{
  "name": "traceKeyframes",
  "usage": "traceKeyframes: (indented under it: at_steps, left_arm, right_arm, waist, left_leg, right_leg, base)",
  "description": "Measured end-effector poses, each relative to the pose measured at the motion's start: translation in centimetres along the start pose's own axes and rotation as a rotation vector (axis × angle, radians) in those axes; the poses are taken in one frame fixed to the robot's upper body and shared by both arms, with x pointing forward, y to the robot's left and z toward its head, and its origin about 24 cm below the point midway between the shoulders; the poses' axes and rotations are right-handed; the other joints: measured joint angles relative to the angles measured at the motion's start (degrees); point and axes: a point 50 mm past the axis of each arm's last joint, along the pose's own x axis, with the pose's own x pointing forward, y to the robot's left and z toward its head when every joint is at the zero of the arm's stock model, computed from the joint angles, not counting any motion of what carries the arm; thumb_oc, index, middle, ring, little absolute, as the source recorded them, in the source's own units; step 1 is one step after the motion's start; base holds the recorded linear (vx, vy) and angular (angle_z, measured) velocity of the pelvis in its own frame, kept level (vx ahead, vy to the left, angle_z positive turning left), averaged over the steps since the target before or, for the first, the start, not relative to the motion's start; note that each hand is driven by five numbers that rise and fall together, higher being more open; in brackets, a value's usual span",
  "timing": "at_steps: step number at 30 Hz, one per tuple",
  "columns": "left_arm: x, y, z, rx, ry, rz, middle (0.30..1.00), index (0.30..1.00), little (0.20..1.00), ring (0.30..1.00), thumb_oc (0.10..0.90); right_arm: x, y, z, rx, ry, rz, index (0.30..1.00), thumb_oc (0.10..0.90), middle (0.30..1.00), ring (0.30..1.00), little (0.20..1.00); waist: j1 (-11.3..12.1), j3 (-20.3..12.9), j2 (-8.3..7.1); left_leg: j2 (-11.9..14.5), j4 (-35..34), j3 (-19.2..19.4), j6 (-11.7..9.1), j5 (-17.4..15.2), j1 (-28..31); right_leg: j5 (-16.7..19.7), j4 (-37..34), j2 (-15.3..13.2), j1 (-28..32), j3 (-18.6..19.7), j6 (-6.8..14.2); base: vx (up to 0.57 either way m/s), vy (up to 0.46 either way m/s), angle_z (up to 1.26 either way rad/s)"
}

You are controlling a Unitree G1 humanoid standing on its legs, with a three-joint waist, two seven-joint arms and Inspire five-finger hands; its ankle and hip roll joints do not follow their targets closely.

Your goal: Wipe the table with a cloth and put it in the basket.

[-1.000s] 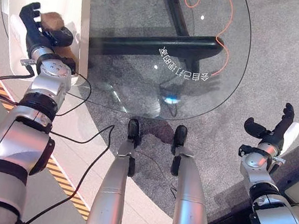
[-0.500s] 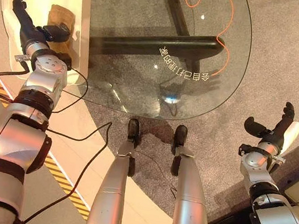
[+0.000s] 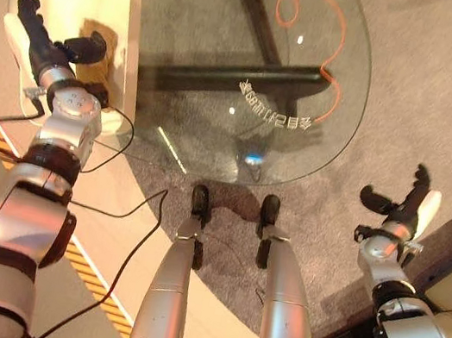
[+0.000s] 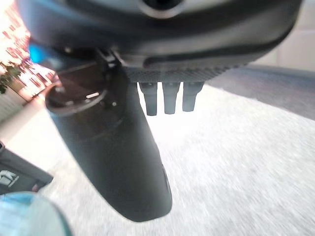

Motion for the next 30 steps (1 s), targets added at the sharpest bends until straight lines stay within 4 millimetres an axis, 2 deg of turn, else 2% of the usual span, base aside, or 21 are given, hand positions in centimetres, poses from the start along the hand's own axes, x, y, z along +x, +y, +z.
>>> traceKeyframes:
  at_steps: [2,5,9,11,14,17,20,23,25,28,30]
  left_arm:
    - [-0.4,1.1,-1.7,-0.009,0.022,-0.003,0.9,0.9,0.9,0.9,0.8]
    - [-1.5,4.5,-5.4,-0.051,0.085,0.008,0.9,0.9,0.9,0.9,0.8]
    - [-2.6,7.7,-8.8,-0.024,0.173,0.004,0.9,0.9,0.9,0.9,0.8]
    - [-4.3,9.2,-11.5,0.034,0.243,-0.048,0.9,0.9,0.9,0.9,0.8]
    - [-7.8,10.3,-15.7,0.077,0.381,-0.113,0.9,0.9,0.9,0.9,0.8]
    - [-12.7,12.1,-20.3,0.134,0.576,-0.157,0.9,0.9,0.9,0.9,0.8]
    - [-17.3,14.4,-23.7,0.207,0.762,-0.187,0.9,0.9,0.9,0.9,0.8]
    - [-21.3,15.9,-25.7,0.271,0.904,-0.253,0.9,0.9,0.9,0.9,0.8]
    - [-23.0,16.5,-26.4,0.324,0.969,-0.302,0.9,0.9,0.9,0.9,0.8]
    - [-27.4,17.9,-27.8,0.428,1.132,-0.394,0.9,0.9,0.9,0.9,0.8]
    - [-29.1,18.2,-28.1,0.47,1.193,-0.449,0.9,0.9,0.9,0.9,0.8]
  right_arm:
    - [-0.8,0.0,-1.9,-0.015,0.068,0.042,0.9,0.8,0.9,0.9,0.9]
    - [-2.3,-1.1,-5.9,-0.008,0.231,0.097,0.9,0.8,0.9,0.9,0.9]
    - [-3.9,-2.7,-9.5,-0.011,0.373,0.135,0.9,0.8,0.9,0.9,0.9]
    - [-5.1,-3.2,-11.2,-0.028,0.427,0.174,0.9,0.8,0.9,0.9,0.9]
    - [-7.6,-4.0,-13.9,-0.045,0.523,0.216,0.9,0.8,0.9,0.9,0.9]
    - [-10.3,-3.5,-16.1,-0.093,0.628,0.296,0.9,0.8,0.9,0.9,0.9]
    - [-12.0,-3.0,-17.2,-0.139,0.69,0.372,0.9,0.8,0.9,0.9,0.9]
    - [-13.9,-3.0,-18.5,-0.185,0.768,0.433,0.9,0.8,0.9,0.9,0.9]
    - [-14.7,-3.1,-19.1,-0.204,0.808,0.455,0.9,0.8,0.9,0.9,0.9]
    - [-17.3,-4.0,-20.8,-0.258,0.929,0.495,0.9,0.8,0.9,0.9,0.9]
    - [-18.8,-4.7,-21.7,-0.294,0.994,0.517,0.9,0.8,0.9,0.9,0.9]
  waist:
    - [0.3,0.0,-0.03]
    - [1.3,-0.9,0.01]
    - [2.7,-2.1,-0.31]
    - [3.2,-3.5,-0.28]
    - [4.6,-7.9,-0.23]
    - [4.8,-13.1,-1.39]
    - [4.8,-17.9,-1.87]
    - [5.0,-22.5,-2.29]
    - [5.0,-23.5,-2.54]
    - [4.8,-26.5,-2.71]
    - [4.8,-27.1,-2.7]
  left_leg:
    - [0.4,-2.6,0.0,-0.2,0.2,4.9]
    - [1.2,-9.3,0.4,-0.4,1.5,14.4]
    - [1.4,-13.2,0.6,0.1,2.0,20.5]
    - [1.3,-15.1,0.8,0.2,2.1,23.7]
    - [1.1,-18.5,0.8,0.4,2.2,27.8]
    - [0.2,-20.1,0.7,0.4,1.9,32.4]
    - [0.0,-20.1,0.9,0.6,0.5,35.5]
    - [-0.1,-20.1,0.8,0.7,-0.1,36.6]
    - [-0.1,-20.1,0.8,0.8,-0.2,37.4]
    - [0.0,-20.2,0.9,1.2,-0.7,38.3]
    - [0.1,-20.5,1.0,1.2,-1.1,38.9]
  right_leg:
    - [0.2,-2.8,0.4,5.0,-0.1,0.2]
    - [1.6,-10.2,1.5,14.4,-0.1,1.1]
    - [3.3,-15.5,1.8,21.2,-0.3,1.2]
    - [4.1,-19.0,1.7,25.2,-0.4,1.8]
    - [5.8,-25.6,1.6,31.1,-1.4,2.5]
    - [6.7,-31.8,1.0,38.4,-2.0,3.3]
    - [6.4,-32.1,0.9,41.5,-1.9,3.7]
    - [5.8,-32.3,0.8,42.7,-1.9,4.0]
    - [5.6,-32.4,0.8,43.6,-1.9,4.0]
    - [5.2,-32.4,0.7,44.4,-1.9,3.8]
    - [4.8,-32.4,0.8,44.9,-1.9,3.6]
  base:
    - [0.11,-0.042,-0.06]
    - [0.12,-0.024,-0.1]
    - [0.14,-0.019,-0.01]
    - [0.14,-0.021,0.03]
    - [0.21,-0.02,0.11]
    - [0.21,0.005,0.16]
    - [0.14,-0.004,0.01]
    - [0.02,-0.005,0.02]
    - [0.0,0.0,0.0]
    - [0.0,0.0,0.0]
    - [0.0,0.007,-0.03]
